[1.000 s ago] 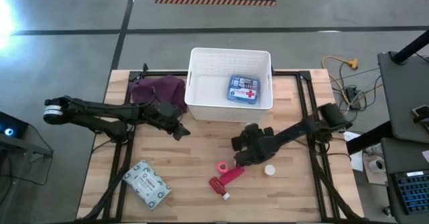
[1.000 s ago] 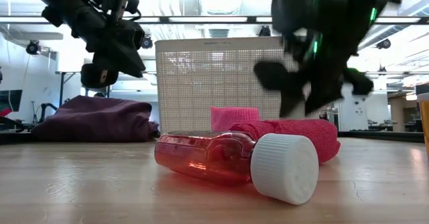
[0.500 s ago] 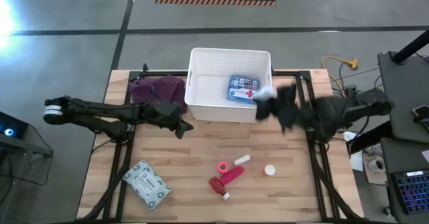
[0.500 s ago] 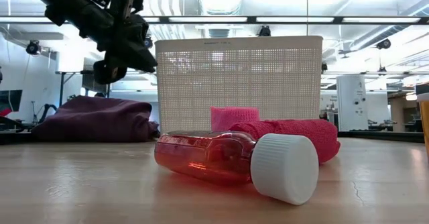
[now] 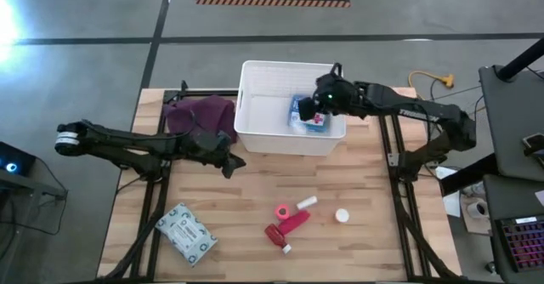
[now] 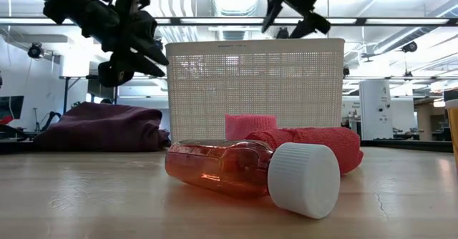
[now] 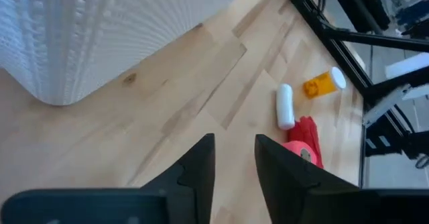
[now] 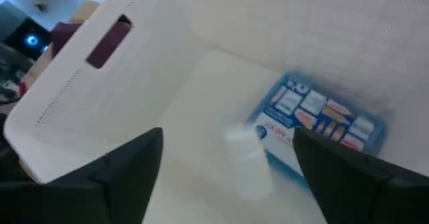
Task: Pick & place medical supplies in basket/bin
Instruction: Put the white medicine bottle into the white bin, then put the orange medicine bottle into the white bin
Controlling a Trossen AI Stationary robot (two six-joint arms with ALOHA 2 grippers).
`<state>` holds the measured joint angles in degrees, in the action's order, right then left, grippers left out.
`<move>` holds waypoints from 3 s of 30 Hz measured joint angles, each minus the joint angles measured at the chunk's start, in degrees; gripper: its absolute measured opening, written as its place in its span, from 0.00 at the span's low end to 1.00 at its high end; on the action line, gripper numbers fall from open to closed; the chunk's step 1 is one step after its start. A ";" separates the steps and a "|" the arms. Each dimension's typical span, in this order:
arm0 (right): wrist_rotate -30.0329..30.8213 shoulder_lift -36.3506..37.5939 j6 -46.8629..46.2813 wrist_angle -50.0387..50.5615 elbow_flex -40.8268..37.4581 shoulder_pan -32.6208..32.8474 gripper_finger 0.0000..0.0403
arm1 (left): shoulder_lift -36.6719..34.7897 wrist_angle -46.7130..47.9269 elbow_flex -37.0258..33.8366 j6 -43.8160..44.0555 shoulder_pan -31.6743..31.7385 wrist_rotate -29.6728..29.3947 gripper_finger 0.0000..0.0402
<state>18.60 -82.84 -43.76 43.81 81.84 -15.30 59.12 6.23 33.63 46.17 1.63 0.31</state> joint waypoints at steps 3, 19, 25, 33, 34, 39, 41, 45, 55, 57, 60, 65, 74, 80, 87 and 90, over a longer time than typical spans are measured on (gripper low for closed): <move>1.10 -0.44 2.70 2.20 2.38 2.66 0.87 | -0.25 -0.08 0.00 0.90 -1.48 3.25 0.27; 9.95 6.56 -35.98 38.28 2.30 55.80 0.81 | -0.27 -0.25 0.00 -2.21 -5.97 5.27 0.28; 11.84 -1.98 -53.58 39.61 -2.07 71.69 0.81 | -0.27 -0.25 0.00 -4.11 -5.97 5.19 0.28; 11.03 -9.93 -75.26 35.43 -9.76 76.74 0.81 | -0.27 -0.20 0.00 -0.26 -5.97 5.13 0.28; 12.47 -9.96 -75.99 33.15 -11.25 77.08 0.81 | -0.27 -0.15 0.00 0.42 -5.97 5.14 0.28; 17.97 -9.99 -75.62 20.71 -20.46 77.82 0.81 | -0.27 -0.04 0.01 3.33 -5.97 5.12 0.28; 20.68 -9.96 -74.51 17.59 -23.36 77.86 0.81 | -0.27 -0.03 0.01 4.71 -5.97 5.12 0.28; 22.50 -11.17 -66.17 11.10 -26.46 77.99 0.81 | -0.27 0.07 0.02 6.31 -5.97 5.10 0.28; 26.14 -14.31 -59.66 6.29 -30.17 77.93 0.81 | -0.27 0.47 0.02 11.79 -5.97 3.96 0.28; 26.20 -14.42 -59.11 3.51 -31.61 77.91 0.81 | -0.27 0.70 0.02 12.05 -5.97 3.47 0.28; 27.02 -14.42 -56.48 -3.28 -34.28 77.72 0.81 | -0.27 1.38 0.02 12.06 -5.97 2.09 0.28; 28.40 -15.27 -51.05 -11.64 -37.73 75.81 0.81 | -0.27 2.89 0.02 12.94 -5.95 2.08 0.28; 28.24 -16.41 -47.26 -14.16 -39.89 72.54 0.78 | -0.27 3.22 0.02 18.04 -6.00 2.09 0.28; 27.88 -16.69 -48.10 -19.05 -42.59 72.56 0.61 | -0.27 3.22 0.02 19.87 -6.10 2.16 0.28; 29.39 -16.53 -46.77 -18.78 -41.50 70.76 0.42 | -0.27 3.20 0.02 20.59 -6.10 2.19 0.28; 29.51 -15.18 -47.00 -18.61 -41.11 68.99 0.39 | -0.27 3.20 0.02 20.59 -6.10 2.19 0.28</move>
<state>48.11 -98.02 -90.76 25.19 40.73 53.69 58.85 9.43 33.65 66.76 -4.47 2.50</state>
